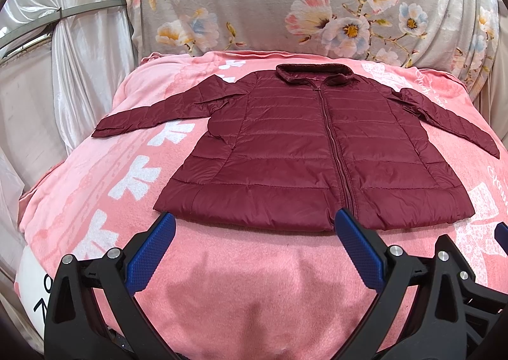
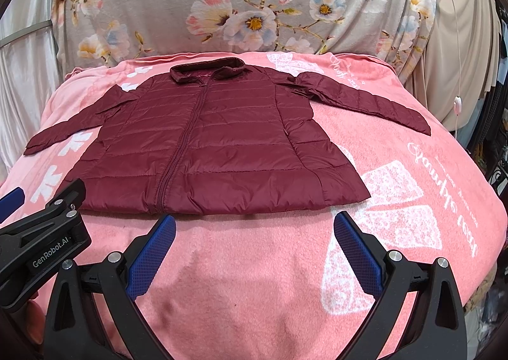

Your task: Fold large clothes

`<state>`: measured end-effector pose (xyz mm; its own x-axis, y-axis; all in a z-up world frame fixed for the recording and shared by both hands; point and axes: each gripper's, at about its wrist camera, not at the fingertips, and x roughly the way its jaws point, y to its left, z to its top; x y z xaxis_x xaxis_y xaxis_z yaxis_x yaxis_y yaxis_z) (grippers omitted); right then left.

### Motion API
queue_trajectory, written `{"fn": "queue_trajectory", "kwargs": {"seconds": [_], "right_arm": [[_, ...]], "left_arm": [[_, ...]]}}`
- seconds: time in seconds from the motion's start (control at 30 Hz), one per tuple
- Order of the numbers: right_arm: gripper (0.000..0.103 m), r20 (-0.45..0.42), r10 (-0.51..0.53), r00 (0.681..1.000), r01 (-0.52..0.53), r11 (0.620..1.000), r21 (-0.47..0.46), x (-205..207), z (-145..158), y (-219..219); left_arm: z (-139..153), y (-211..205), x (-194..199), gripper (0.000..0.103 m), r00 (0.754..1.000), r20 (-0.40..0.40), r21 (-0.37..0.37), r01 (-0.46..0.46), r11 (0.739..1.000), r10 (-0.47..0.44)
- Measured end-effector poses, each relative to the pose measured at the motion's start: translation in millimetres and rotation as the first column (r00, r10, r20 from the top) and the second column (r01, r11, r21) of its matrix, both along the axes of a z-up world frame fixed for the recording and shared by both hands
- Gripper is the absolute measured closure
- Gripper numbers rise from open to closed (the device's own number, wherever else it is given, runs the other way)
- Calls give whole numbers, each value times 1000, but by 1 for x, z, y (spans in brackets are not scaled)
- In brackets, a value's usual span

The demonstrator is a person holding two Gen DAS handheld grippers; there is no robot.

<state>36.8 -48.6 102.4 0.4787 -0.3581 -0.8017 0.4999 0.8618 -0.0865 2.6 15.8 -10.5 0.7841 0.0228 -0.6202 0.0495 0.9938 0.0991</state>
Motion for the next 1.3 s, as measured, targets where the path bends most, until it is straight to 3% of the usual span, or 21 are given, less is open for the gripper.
{"fn": "queue_trajectory", "kwargs": {"seconds": [0.7, 0.87, 0.97, 1.07, 1.17, 1.3], "right_arm": [[5, 1, 2, 1000, -2, 1000, 6, 1, -6, -4], [5, 28, 19, 999, -20, 998, 60, 2, -12, -17], [5, 64, -38, 997, 30, 993, 117, 2, -15, -56], [5, 123, -160, 979, 137, 974, 179, -2, -17, -124], [5, 178, -300, 937, 264, 944, 200, -10, -22, -202], [5, 225, -464, 857, 395, 872, 289, -25, -42, -305]], "left_arm": [[-1, 0, 1, 5, 1000, -4, -2, 3, 1000, -3], [-7, 6, 6, 5, 1000, -14, -20, 8, 1000, -8], [-5, 11, 18, 5, 1000, -5, -40, -19, 999, 19], [1, 26, 36, 5, 998, 1, -80, -64, 995, 64], [7, 40, 57, 5, 995, -5, -127, -102, 987, 102], [7, 57, 85, 5, 987, -19, -199, -163, 966, 162]]}}
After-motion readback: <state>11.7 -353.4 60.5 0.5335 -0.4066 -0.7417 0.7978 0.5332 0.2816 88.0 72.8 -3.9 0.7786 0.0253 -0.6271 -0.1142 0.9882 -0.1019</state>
